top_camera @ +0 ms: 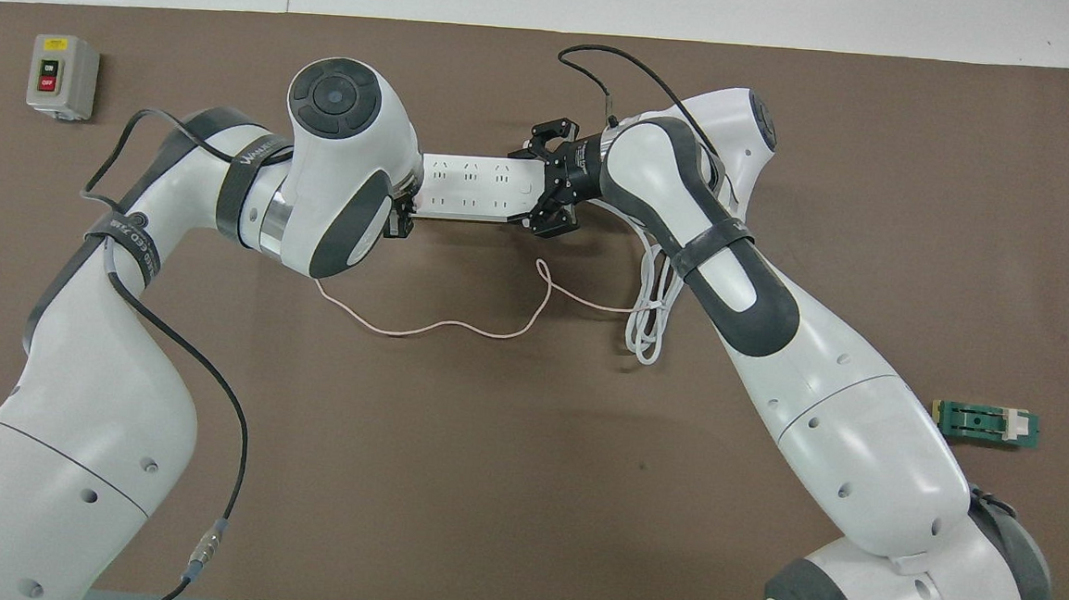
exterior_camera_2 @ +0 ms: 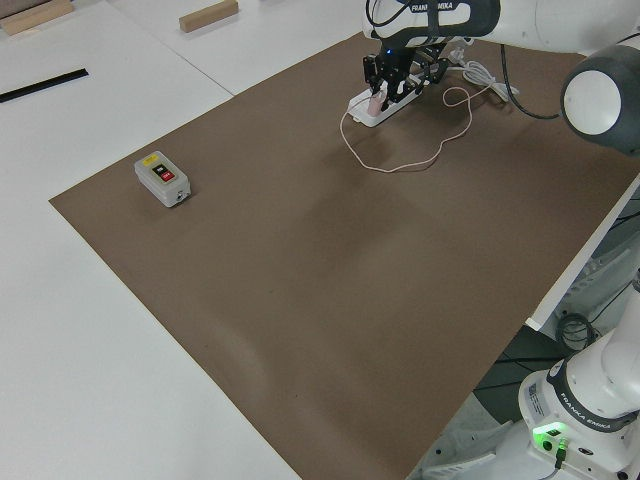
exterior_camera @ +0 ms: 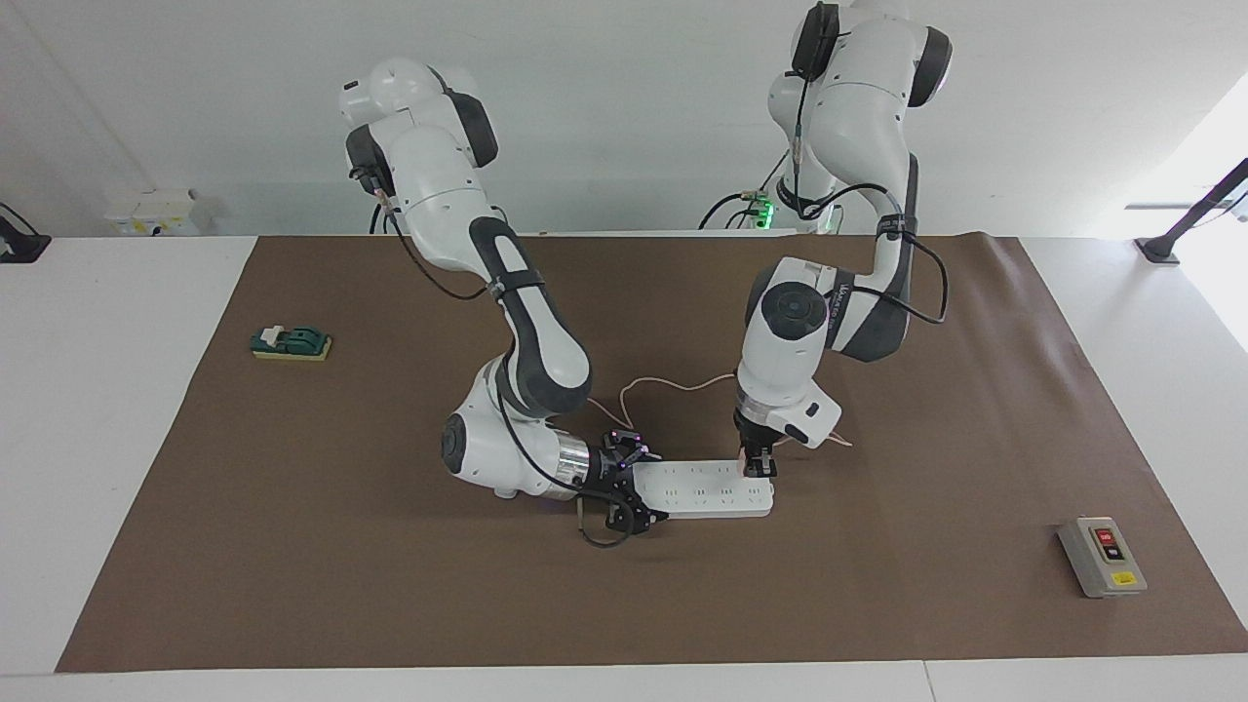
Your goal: Unplug charger and place it aside
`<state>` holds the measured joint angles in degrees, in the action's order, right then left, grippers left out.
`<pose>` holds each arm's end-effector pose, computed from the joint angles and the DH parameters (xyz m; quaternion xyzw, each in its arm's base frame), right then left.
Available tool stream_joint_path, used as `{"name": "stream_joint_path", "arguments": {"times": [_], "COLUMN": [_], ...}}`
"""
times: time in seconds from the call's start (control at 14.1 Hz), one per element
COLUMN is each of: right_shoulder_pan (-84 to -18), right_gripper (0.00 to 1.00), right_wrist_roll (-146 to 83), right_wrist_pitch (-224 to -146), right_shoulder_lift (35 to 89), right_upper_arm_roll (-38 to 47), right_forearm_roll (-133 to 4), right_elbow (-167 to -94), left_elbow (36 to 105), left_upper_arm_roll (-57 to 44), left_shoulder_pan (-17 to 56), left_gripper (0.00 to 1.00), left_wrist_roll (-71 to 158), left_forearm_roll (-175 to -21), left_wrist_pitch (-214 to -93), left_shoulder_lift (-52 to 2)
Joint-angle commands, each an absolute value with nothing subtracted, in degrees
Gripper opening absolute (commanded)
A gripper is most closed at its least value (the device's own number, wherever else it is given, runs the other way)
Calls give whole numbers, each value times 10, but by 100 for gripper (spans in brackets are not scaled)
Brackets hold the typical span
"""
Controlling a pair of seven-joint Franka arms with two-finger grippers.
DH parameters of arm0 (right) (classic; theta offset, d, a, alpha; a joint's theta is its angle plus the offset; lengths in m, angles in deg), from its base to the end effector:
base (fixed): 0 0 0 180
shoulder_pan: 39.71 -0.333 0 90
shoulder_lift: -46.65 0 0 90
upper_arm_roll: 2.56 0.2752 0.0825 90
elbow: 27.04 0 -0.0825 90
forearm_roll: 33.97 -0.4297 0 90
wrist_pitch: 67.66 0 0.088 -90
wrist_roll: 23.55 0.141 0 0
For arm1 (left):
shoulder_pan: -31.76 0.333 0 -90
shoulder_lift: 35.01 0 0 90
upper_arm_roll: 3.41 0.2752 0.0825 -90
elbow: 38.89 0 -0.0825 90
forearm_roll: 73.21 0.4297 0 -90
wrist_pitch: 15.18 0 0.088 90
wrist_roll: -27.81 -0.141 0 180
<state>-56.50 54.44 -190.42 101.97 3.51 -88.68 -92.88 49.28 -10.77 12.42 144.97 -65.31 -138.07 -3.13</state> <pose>0.7174 0.3423 0.1649 -0.6447 0.6330 0.3220 0.2827 0.6548 -0.3095 0.2457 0.7215 0.6914 0.0326 0.0183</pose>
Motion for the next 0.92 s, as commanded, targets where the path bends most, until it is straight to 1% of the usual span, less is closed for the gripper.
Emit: {"name": "stream_joint_path", "arguments": {"times": [0.0,0.36,0.5,0.85], "right_shoulder_pan": [-581,-581,-581,-581], "right_gripper": [42,42,42,42], "right_wrist_roll": [524,524,524,524], "right_wrist_pitch": [-1915,-1915,-1915,-1915], "right_shoulder_lift": [1032,1032,1032,1032], "right_upper_arm_roll": [38,38,38,37], "right_forearm_roll": [-891,-891,-890,-891], "right_elbow": [-924,-924,-924,-924], "left_elbow": [507,507,499,437], "left_upper_arm_roll": [-104,-104,-104,-105], "left_shoulder_pan": [117,117,117,123], "left_gripper": [0,0,0,0], "left_wrist_roll": [1448,1444,1414,1391], "left_forearm_roll": [-649,-649,-649,-650], "left_wrist_pitch": [-1384,-1384,-1360,-1260], "left_shoulder_lift": [-34,-35,-38,-41]}}
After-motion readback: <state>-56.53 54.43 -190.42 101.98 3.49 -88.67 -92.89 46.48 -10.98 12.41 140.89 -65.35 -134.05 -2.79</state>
